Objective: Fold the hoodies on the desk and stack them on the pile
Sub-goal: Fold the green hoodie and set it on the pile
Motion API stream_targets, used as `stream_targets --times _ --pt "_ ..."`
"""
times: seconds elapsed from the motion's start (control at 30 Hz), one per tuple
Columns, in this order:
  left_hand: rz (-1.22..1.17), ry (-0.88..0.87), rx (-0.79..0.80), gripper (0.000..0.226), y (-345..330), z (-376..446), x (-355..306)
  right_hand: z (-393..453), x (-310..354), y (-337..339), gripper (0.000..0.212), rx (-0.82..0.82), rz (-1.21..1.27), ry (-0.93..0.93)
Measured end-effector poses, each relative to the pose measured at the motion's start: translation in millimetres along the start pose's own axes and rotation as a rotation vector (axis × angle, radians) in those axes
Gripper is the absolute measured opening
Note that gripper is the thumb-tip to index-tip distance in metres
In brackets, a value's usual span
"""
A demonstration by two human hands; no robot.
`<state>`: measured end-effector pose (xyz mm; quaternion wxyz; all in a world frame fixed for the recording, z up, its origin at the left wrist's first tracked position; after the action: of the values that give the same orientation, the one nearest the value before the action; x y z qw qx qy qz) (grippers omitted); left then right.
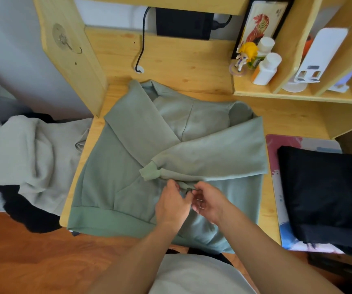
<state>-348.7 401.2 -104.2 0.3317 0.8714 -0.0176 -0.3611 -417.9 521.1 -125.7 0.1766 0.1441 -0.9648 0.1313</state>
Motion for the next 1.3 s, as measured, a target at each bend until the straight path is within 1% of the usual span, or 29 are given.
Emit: stream_targets --times 0.07,0.13,0.2,0.27,0.3,0.4,0.47,0.53,0.63,0.7,0.77,0.87,0.9,0.97,1.0,1.03,1.1,1.13,1.17,1.23,1.27,1.3 --pt "0.081 0.008 -0.059 0.024 0 -4 -2 1 2 3 0.021 0.014 -0.022 0.003" --pt "0.076 -0.002 -0.106 0.017 0 -5 2 3 7 6 0.018 0.028 -0.069 0.01" --pt "-0.007 -0.032 -0.073 0.017 -3 -5 6 6 9 9 0.019 0.045 -0.103 0.011" --pt "-0.016 -0.047 0.002 0.018 -9 -9 7 9 9 10 0.022 0.07 -0.118 0.001" --pt "-0.006 -0.031 0.007 0.021 -11 -13 8 10 9 11 0.024 0.081 -0.126 -0.005" --pt "0.001 0.006 -0.108 0.026 -4 -17 5 13 4 11 0.026 0.106 -0.131 -0.022" --pt "0.086 -0.055 -0.168 0.025 -1 -13 -4 14 1 12 0.025 0.114 -0.117 -0.036" --pt "0.244 -0.112 -0.202 0.027 -1 -9 -12 15 1 13 0.024 0.12 -0.114 -0.047" --pt "0.423 -0.147 -0.23 0.025 -3 -6 -17 16 4 13 0.023 0.129 -0.138 -0.049" --pt "0.468 -0.158 -0.308 0.022 2 -9 -17 17 3 13 0.018 0.141 -0.148 -0.046" --pt "0.465 -0.132 -0.354 0.025 3 -15 -12 20 6 15 0.013 0.127 -0.128 -0.006" --pt "0.39 -0.036 -0.3 0.025 -5 -32 5 24 9 21 0.013 0.082 -0.086 0.059" --pt "0.382 -0.03 -0.283 0.022 -8 -38 10 24 8 22 0.013 0.075 -0.089 0.072" --pt "0.373 -0.062 -0.244 0.02 -13 -46 16 25 2 27 0.013 0.036 -0.169 0.076" --pt "0.338 -0.058 -0.19 0.021 -16 -44 21 25 -2 31 0.012 0.008 -0.234 0.061" --pt "0.304 -0.021 -0.102 0.023 -21 -39 28 25 -6 36 0.011 -0.019 -0.293 0.037" --pt "0.237 0.096 0.096 0.025 -27 -27 43 25 -8 42 0.012 -0.058 -0.376 0.012" --pt "0.121 0.159 0.15 0.025 -25 -21 49 25 -5 43 0.015 -0.074 -0.412 0.027" --pt "-0.103 0.22 0.136 0.021 -19 -13 54 25 -2 43 0.017 -0.084 -0.445 0.049" --pt "-0.702 0.356 0.038 0.012 -3 2 66 23 1 41 0.02 -0.09 -0.454 0.076" --pt "-0.941 0.389 -0.011 0.012 5 10 70 23 -1 40 0.019 -0.091 -0.429 0.073" --pt "-1.081 0.387 -0.052 0.014 16 19 71 22 -3 40 0.019 -0.088 -0.383 0.062"
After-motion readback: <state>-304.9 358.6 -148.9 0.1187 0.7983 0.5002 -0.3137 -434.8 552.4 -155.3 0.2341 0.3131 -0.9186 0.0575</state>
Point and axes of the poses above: each hand's wrist, its own z-axis towards the middle knuckle, its own y-axis out of the back of the hand, x = y × z, the point moved 8 cm from there along z, towards the middle knuckle, and after that the axes turned 7 degrees about x, right-handed, at the moved point
